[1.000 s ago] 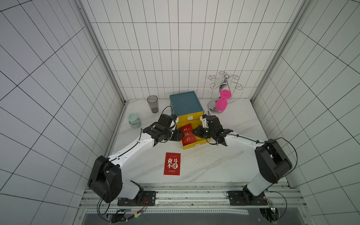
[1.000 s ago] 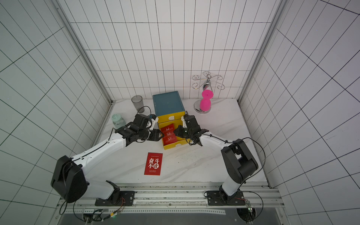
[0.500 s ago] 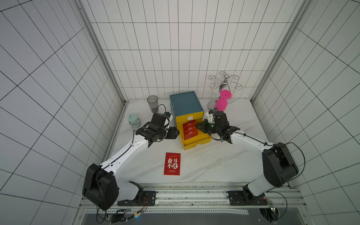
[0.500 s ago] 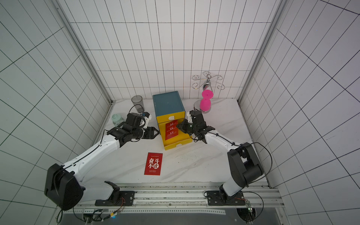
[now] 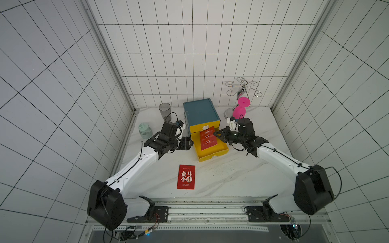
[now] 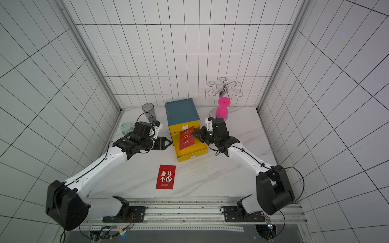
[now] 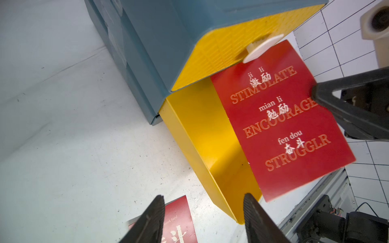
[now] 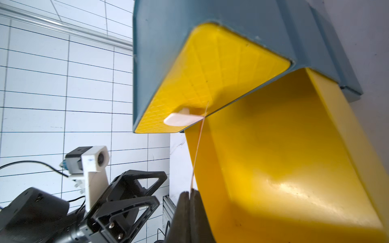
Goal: Take the postcards out of the drawer
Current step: Pick up the postcard from the drawer, then place the postcard at the center of the board.
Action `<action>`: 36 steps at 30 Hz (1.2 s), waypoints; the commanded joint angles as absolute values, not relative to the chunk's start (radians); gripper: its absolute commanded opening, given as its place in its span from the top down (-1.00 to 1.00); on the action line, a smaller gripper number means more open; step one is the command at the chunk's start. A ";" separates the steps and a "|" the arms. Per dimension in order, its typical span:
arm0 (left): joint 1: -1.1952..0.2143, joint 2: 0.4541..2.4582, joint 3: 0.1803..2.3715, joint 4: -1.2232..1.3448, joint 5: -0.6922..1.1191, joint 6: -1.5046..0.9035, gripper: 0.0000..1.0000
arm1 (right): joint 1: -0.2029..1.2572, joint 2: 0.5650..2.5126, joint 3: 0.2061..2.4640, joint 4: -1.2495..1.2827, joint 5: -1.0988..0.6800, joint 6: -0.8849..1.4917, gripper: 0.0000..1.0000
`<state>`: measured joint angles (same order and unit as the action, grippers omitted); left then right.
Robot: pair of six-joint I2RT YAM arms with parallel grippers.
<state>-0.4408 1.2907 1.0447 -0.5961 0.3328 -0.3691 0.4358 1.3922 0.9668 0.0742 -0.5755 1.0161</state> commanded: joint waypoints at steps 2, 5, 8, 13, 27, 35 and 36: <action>-0.436 1.261 1.012 -0.584 0.458 -0.385 -0.17 | 0.426 1.277 0.868 0.060 -0.629 1.034 1.00; -0.435 1.243 0.967 -0.516 0.558 -0.437 -0.18 | 0.426 1.202 0.791 0.110 -0.658 1.068 1.00; -0.436 1.223 0.898 -0.379 0.655 -0.529 -0.17 | 0.426 1.138 0.715 0.183 -0.683 1.110 1.00; -0.439 1.219 0.809 -0.165 0.737 -0.671 -0.14 | 0.427 1.071 0.620 0.299 -0.739 1.179 1.00; -0.505 1.255 0.640 0.279 0.733 -0.959 0.05 | 0.435 1.038 0.481 0.479 -0.735 1.288 1.00; -0.517 1.264 0.641 0.316 0.716 -0.973 0.28 | 0.449 1.040 0.478 0.476 -0.724 1.278 1.00; -0.519 1.264 0.638 0.317 0.714 -0.973 0.29 | 0.451 1.039 0.476 0.476 -0.721 1.277 1.00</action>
<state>-0.5133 1.2537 0.6441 0.2676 0.7261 -0.9623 0.4412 1.0397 0.4999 0.4385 -0.7197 1.2751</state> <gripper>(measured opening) 0.358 0.044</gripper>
